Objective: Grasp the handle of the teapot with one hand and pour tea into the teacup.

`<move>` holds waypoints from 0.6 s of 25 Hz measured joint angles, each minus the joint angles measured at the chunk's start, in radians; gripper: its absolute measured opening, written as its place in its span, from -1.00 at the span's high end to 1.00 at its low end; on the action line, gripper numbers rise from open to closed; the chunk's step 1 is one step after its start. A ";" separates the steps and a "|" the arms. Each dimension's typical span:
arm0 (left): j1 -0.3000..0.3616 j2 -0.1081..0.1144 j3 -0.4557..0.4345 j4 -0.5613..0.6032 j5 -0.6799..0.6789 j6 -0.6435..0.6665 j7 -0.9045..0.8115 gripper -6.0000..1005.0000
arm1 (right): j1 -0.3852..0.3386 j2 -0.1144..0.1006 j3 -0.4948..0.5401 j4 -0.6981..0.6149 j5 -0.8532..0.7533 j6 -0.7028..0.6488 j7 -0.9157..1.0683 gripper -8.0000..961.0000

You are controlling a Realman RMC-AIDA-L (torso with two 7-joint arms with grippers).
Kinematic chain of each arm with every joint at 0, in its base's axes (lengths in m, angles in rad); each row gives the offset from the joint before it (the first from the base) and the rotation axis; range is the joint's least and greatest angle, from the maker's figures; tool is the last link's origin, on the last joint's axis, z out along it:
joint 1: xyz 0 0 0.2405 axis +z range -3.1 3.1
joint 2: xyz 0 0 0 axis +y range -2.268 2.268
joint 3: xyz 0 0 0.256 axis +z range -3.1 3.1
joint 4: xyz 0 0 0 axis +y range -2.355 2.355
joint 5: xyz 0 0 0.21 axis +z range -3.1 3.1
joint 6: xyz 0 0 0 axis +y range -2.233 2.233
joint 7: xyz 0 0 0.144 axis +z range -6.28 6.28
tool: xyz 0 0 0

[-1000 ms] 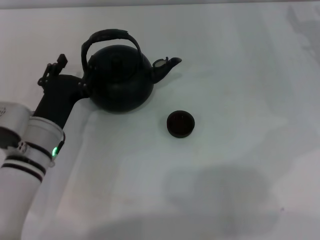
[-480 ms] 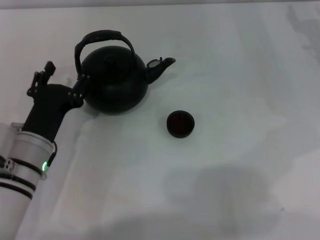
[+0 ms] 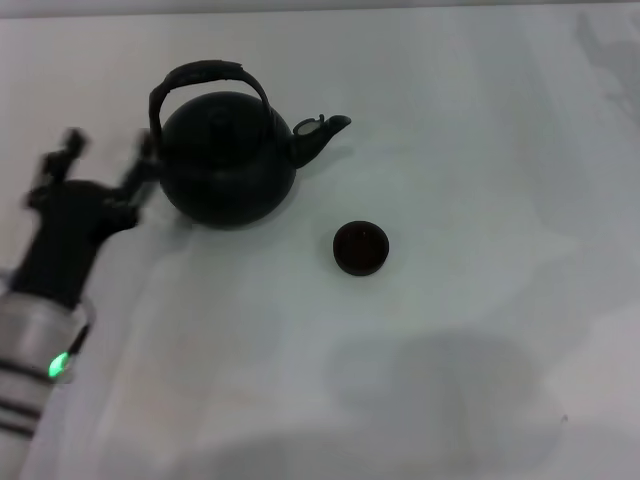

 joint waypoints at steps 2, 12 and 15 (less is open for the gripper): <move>0.060 0.000 -0.017 -0.001 -0.038 0.087 -0.016 -0.75 | -0.001 0.000 0.000 0.000 0.000 0.000 0.001 -0.75; 0.100 0.003 -0.026 -0.178 -0.280 0.137 -0.155 -0.75 | -0.005 0.000 -0.046 -0.002 -0.001 0.000 -0.008 -0.75; 0.067 0.005 -0.027 -0.224 -0.332 0.109 -0.200 -0.75 | -0.012 0.001 -0.052 -0.003 -0.002 0.005 -0.009 -0.75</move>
